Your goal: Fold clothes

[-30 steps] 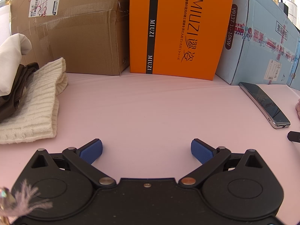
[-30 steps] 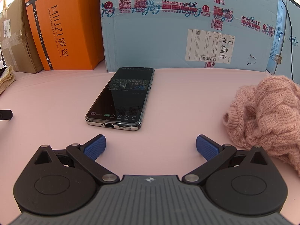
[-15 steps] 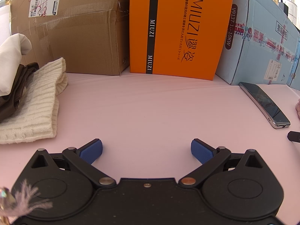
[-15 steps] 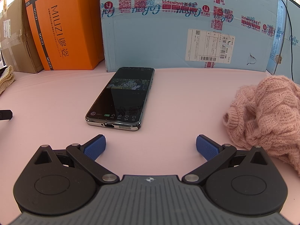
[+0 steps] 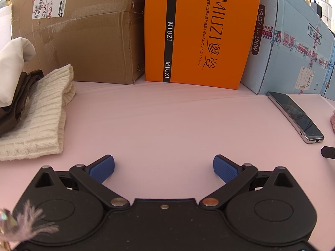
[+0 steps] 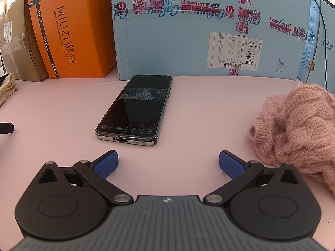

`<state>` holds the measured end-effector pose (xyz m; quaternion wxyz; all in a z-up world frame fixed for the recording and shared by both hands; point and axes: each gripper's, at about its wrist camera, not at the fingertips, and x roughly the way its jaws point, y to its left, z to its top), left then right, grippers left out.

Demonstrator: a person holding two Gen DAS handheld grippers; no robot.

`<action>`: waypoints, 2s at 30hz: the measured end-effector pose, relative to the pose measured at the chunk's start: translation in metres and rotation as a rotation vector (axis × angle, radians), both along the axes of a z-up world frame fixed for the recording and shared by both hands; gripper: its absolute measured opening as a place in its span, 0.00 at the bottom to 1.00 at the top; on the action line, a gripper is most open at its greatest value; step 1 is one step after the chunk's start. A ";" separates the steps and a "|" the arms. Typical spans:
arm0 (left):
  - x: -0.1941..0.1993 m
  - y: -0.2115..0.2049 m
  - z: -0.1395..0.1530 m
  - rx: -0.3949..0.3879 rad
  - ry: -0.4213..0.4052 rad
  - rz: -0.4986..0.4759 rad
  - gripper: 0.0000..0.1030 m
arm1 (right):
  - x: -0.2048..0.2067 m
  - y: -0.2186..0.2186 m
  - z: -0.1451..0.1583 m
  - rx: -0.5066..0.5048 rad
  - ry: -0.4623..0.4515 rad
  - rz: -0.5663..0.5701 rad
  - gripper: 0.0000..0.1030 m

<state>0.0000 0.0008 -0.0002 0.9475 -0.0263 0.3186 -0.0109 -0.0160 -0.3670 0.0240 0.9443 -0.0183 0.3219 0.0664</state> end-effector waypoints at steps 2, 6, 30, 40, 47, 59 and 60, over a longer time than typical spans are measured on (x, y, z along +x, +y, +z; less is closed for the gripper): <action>0.000 0.000 0.000 0.000 0.000 0.000 1.00 | 0.000 0.000 0.000 0.000 0.000 0.000 1.00; 0.000 0.000 0.000 0.000 0.000 0.000 1.00 | 0.000 0.000 0.000 0.000 0.000 0.000 1.00; 0.000 0.000 -0.001 -0.001 0.000 0.000 1.00 | 0.001 0.001 -0.001 0.000 0.001 0.000 1.00; 0.000 0.000 -0.001 0.001 0.002 0.000 1.00 | 0.002 0.002 -0.001 0.000 0.002 0.000 1.00; -0.001 0.001 -0.001 -0.006 -0.002 0.000 1.00 | -0.001 0.000 0.000 0.007 0.001 0.003 1.00; -0.010 -0.005 0.007 -0.042 -0.064 -0.052 1.00 | -0.026 -0.009 0.023 0.131 -0.205 0.055 1.00; -0.013 -0.008 0.009 -0.047 -0.085 -0.065 1.00 | -0.030 -0.011 0.026 0.144 -0.237 0.056 1.00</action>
